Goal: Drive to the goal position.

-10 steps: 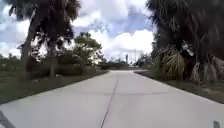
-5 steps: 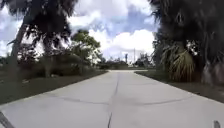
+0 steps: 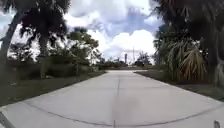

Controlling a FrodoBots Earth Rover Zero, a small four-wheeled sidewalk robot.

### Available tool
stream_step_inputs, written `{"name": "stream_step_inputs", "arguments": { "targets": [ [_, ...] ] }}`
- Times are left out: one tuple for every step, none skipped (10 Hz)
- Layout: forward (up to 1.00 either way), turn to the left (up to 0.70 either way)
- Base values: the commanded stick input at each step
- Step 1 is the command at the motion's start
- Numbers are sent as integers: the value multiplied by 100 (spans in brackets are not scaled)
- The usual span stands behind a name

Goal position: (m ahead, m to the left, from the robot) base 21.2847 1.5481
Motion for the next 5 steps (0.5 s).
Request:
{"name": "stream_step_inputs", "arguments": {
  "targets": [
    [100, 0],
    [100, 0],
    [100, 0],
    [100, 0],
    [100, 0]
  ]
}}
